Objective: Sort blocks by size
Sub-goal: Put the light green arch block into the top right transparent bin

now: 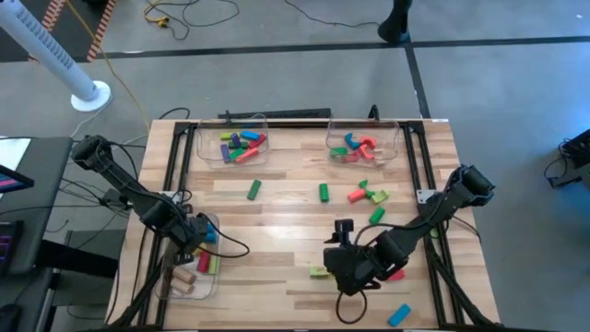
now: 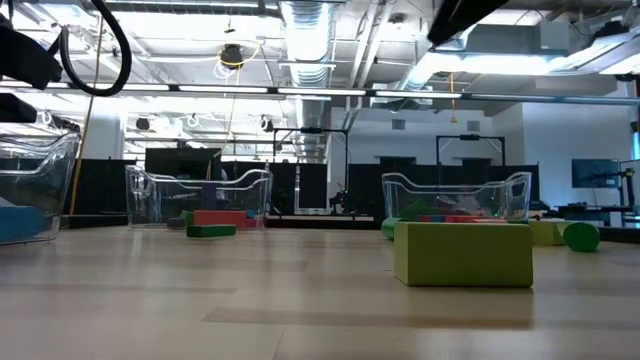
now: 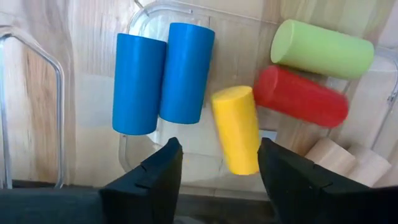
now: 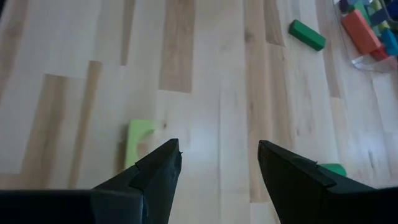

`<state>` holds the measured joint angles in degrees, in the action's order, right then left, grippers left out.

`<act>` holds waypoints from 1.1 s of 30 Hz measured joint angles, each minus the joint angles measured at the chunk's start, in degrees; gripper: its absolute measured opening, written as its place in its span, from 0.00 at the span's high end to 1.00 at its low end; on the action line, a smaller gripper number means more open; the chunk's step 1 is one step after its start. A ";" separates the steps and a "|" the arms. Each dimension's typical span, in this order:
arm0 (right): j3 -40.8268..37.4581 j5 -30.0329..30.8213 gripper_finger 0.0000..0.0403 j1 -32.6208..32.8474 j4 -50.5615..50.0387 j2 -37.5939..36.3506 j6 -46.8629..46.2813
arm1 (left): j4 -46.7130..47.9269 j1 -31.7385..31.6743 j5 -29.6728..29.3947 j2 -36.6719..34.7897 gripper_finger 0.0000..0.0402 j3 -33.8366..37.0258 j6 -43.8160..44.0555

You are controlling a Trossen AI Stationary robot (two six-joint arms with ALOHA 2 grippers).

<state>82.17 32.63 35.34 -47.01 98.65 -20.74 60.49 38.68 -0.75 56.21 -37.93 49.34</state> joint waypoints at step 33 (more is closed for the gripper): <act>-19.36 -3.03 0.44 4.78 37.38 0.07 -6.27 | -7.95 -0.06 -20.30 -0.12 0.46 -15.37 -28.61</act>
<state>62.81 29.60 40.12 -9.63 98.72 -27.01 52.54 38.61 -21.06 56.08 -53.30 20.73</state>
